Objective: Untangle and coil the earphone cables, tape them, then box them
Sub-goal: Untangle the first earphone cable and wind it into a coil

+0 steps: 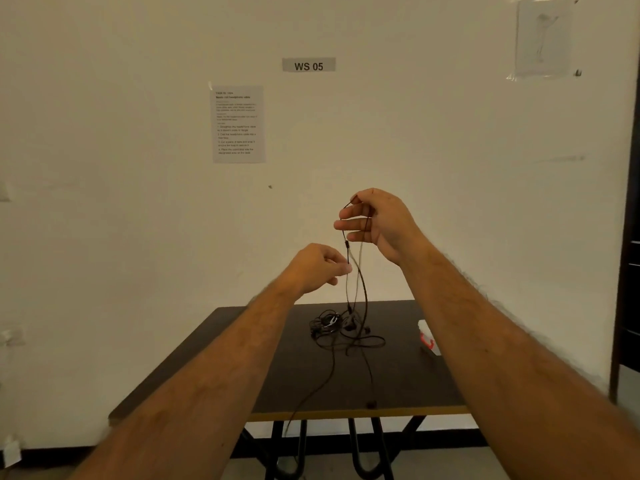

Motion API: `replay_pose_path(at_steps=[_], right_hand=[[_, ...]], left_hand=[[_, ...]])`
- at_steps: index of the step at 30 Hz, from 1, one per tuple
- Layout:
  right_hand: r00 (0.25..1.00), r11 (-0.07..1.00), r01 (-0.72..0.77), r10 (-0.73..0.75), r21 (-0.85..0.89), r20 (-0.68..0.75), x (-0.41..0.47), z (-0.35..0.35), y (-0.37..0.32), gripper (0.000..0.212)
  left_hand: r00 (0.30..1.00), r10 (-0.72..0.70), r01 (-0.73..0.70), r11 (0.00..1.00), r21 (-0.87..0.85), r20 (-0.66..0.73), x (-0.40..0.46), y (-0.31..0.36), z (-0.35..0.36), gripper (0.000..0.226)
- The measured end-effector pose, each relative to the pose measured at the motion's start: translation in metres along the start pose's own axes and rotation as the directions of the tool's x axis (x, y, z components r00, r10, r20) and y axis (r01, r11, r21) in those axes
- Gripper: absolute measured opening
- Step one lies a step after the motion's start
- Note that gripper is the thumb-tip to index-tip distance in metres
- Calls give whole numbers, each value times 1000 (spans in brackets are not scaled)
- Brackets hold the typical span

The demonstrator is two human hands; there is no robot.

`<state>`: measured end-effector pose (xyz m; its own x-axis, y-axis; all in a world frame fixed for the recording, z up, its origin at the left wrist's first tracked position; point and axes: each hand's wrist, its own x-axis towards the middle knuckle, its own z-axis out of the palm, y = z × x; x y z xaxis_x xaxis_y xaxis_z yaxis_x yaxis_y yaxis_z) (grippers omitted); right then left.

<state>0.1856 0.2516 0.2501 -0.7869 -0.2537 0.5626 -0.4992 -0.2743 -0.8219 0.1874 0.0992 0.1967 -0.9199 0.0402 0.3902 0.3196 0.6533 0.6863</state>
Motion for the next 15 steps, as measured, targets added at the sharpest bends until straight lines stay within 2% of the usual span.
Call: replay_pose_path(at_steps=[4,7,10,12,15], right_hand=[[1000,999,-14,13,-31,-15,2,-4,1,20],[999,970,-16,4,-241,-52,1,-7,6,16],[999,889,-7,-17,-458,-49,0,-7,15,10],[999,823,-21,-5,-567,-44,0,-7,21,9],[997,748,-24,-31,-663,-71,4,-6,27,9]], left_hand=[[999,-23,16,976,-219,-32,-3,6,1,15],[997,-59,33,919,-393,-55,-4,13,-3,15],[993,-109,63,839,-540,-53,-6,21,-6,15],[991,-120,57,797,-601,-64,-6,25,-8,14],[987,-113,27,814,-580,-113,-5,29,-12,13]])
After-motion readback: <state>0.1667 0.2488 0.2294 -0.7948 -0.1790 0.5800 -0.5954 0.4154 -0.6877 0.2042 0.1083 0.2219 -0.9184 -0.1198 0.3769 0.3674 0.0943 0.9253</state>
